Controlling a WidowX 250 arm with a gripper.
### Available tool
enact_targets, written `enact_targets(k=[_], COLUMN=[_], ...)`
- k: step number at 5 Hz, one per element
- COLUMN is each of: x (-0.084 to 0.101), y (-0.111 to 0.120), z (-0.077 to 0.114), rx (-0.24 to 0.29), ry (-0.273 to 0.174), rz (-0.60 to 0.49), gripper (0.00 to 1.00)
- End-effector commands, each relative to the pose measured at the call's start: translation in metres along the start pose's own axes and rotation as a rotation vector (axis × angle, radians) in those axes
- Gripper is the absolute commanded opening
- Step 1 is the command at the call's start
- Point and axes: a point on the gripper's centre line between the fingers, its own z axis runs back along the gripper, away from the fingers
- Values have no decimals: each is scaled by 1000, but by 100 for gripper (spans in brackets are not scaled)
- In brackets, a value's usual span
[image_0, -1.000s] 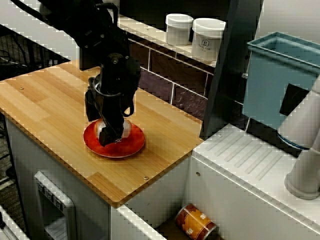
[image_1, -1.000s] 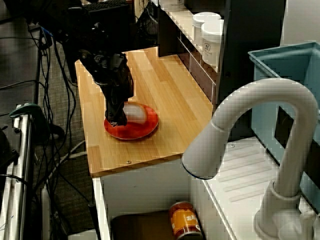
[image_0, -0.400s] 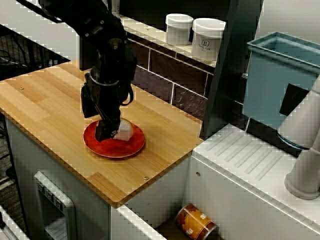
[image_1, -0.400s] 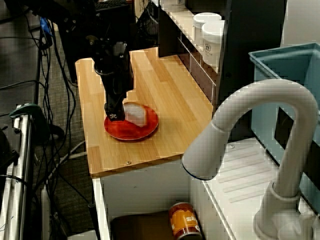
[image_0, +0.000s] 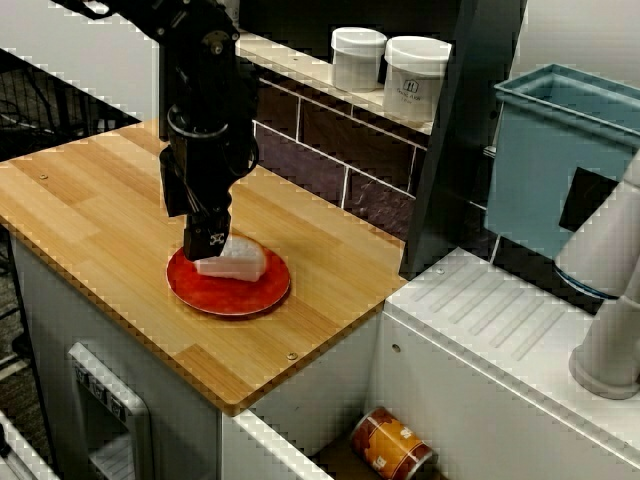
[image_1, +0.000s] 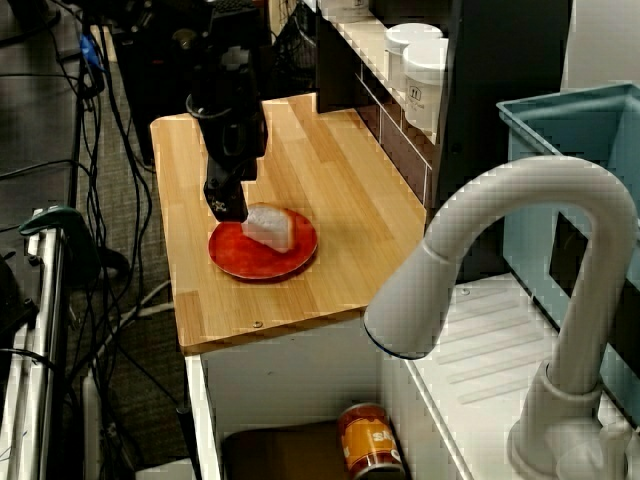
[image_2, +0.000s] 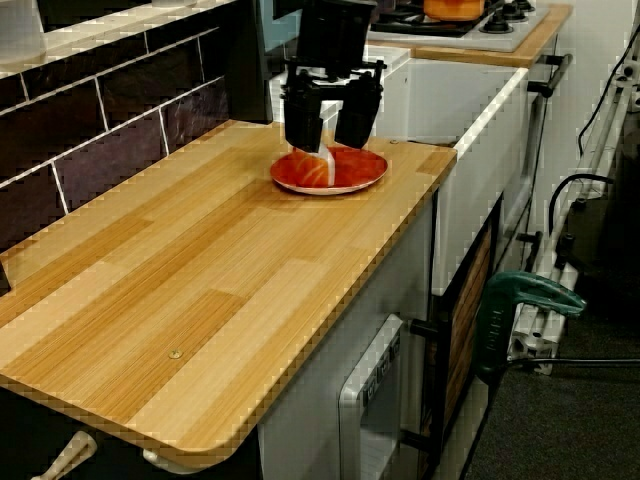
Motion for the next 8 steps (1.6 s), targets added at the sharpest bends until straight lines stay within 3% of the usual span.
enact_targets(k=[1,3,5,6,7,8], x=[18,30,35,34,32,27], y=[5,3,-4,-10,-9,-5], z=[4,-3,-9,-15,-19,-16], rx=[-84,-139,-188,-181,-197,-221], ry=[-88,-112,-98,-78,-56,-81], rz=[-267,-382,-406,-411,-355,-322], gripper=[100,100,100,100,86,0])
